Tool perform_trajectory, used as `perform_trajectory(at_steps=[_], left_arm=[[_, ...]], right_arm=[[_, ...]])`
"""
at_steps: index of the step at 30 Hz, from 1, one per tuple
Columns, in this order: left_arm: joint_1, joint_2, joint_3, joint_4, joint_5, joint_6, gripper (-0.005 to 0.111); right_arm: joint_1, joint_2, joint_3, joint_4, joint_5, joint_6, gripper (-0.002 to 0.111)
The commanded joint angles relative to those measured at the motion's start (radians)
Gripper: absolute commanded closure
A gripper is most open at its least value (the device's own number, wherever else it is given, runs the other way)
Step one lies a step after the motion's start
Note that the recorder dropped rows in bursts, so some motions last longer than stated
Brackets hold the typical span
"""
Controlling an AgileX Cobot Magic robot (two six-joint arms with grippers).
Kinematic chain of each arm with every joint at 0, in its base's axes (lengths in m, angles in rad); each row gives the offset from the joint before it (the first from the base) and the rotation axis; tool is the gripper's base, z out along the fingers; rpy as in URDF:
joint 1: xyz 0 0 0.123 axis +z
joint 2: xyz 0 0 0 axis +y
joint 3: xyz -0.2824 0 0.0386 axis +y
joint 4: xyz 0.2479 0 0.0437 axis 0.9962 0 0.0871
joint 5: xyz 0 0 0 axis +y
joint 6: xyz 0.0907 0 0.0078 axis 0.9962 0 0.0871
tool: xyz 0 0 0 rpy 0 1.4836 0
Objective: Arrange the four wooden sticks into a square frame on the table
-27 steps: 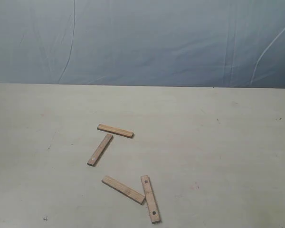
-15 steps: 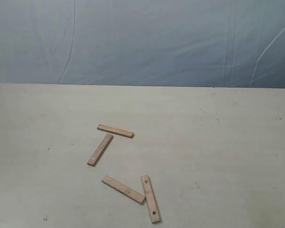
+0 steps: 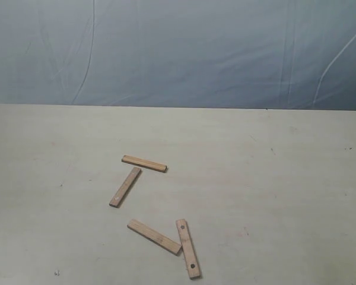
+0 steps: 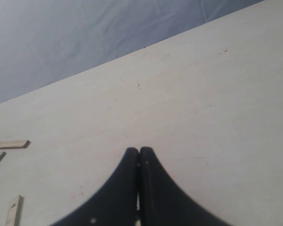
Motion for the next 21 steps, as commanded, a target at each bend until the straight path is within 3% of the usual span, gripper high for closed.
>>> perform_trajectory(at_steps=[1,5,9,12,16,21], left_arm=[[-0.055,0.252,-0.142,0.169,0.432,-0.056,0.107],[-0.209,0.481,-0.256,0.152,0.711,0.114,0.107],[-0.359,0.711,-0.423,-0.053,1.013,0.399,0.107],[-0.401,0.850,-0.508,-0.271,1.109,0.566,0.107],[-0.413,1.012,-0.570,-0.523,1.139,0.796,0.107],[-0.413,1.176,-0.616,-0.560,1.139,0.801,0.099]], right_arm=[[0.004,0.000,-0.003,-0.005,-0.005,-0.002,0.109],[0.004,0.000,-0.003,-0.005,-0.005,-0.002,0.109],[0.004,0.000,-0.003,-0.005,-0.005,-0.002,0.109],[0.004,0.000,-0.003,-0.005,-0.005,-0.002,0.109],[0.004,0.000,-0.003,-0.005,-0.005,-0.002,0.109],[0.004,0.000,-0.003,-0.005,-0.005,-0.002,0.109]])
